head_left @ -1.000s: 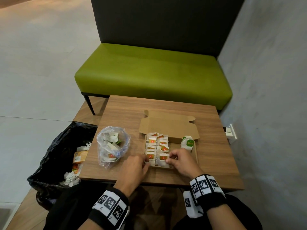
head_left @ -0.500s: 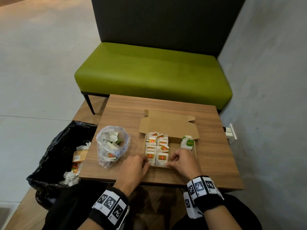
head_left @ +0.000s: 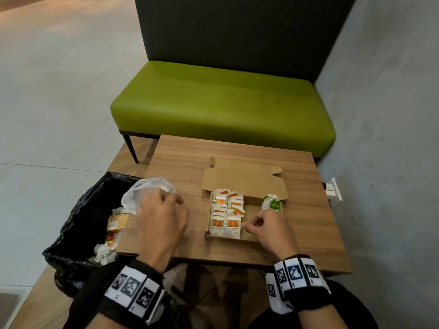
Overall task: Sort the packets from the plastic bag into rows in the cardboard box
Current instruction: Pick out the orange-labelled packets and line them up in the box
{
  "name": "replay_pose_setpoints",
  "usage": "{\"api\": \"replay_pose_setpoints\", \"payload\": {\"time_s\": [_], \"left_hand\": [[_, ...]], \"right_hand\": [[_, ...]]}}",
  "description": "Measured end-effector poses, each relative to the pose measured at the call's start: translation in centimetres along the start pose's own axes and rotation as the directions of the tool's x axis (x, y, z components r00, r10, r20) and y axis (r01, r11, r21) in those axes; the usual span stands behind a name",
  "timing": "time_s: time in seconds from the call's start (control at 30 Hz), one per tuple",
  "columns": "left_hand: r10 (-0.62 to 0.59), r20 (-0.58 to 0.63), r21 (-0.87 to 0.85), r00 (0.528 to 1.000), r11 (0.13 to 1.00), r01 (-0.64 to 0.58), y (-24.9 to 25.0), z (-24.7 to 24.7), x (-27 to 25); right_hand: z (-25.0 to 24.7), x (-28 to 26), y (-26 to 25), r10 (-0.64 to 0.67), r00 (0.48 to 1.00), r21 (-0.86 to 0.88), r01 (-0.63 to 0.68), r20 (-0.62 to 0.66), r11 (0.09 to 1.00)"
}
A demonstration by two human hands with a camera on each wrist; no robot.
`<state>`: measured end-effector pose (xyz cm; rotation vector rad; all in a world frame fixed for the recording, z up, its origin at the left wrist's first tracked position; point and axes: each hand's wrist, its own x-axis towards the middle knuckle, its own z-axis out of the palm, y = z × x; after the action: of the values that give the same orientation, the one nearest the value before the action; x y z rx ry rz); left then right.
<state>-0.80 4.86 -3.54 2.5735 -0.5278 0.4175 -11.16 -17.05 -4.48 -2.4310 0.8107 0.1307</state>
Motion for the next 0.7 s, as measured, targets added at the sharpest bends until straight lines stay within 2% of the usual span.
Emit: {"api": "replay_pose_setpoints", "payload": {"time_s": [0.07,0.13,0.17,0.23,0.27,0.33,0.47,0.57,0.7], "left_hand": [[-0.06,-0.152,0.058,0.987,0.996,0.069,-1.4,-1.2,1.0],[-0.213,-0.205,0.064,0.955,0.971,0.231,-2.6,-1.8,1.4],[-0.322,-0.175,0.029,0.93,0.943,0.332,-3.3,-1.8,1.5],[-0.485,0.0,-0.085,0.874,0.871,0.483,-4.6,-1.3,1.3],[-0.502,0.091,-0.137,0.86,0.849,0.51,-5.1,-1.0,1.1],[-0.449,0.19,-0.221,0.873,0.847,0.484,-5.6,-0.6,0.8],[-0.378,0.192,-0.311,0.906,0.852,0.421,-5.0,-0.9,0.2],[-0.359,0.185,-0.369,0.915,0.837,0.403,-4.9,-1.0,0.2],[-0.369,0.192,-0.384,0.91,0.825,0.415,-5.2,-0.9,0.2]], "right_hand": [[-0.2,-0.3,-0.6,-0.006,0.999,0.004,0.006,-0.037,1.0],[0.0,-0.4,-1.6,-0.034,0.996,-0.016,0.032,-0.082,0.999],[0.2,-0.5,-2.3,-0.053,0.993,-0.014,0.052,-0.109,0.999],[1.0,-0.4,-3.9,-0.103,0.98,0.037,0.111,-0.173,0.993],[1.5,-0.3,-4.7,-0.14,0.968,0.068,0.157,-0.206,0.985],[2.4,-0.1,-6.6,-0.243,0.941,0.108,0.274,-0.235,0.956],[4.1,0.3,-9.8,-0.415,0.901,0.09,0.427,-0.123,0.9],[5.0,0.5,-11.6,-0.433,0.901,0.085,0.435,-0.035,0.897],[6.6,0.9,-13.4,-0.345,0.933,0.013,0.346,0.098,0.938]]}}
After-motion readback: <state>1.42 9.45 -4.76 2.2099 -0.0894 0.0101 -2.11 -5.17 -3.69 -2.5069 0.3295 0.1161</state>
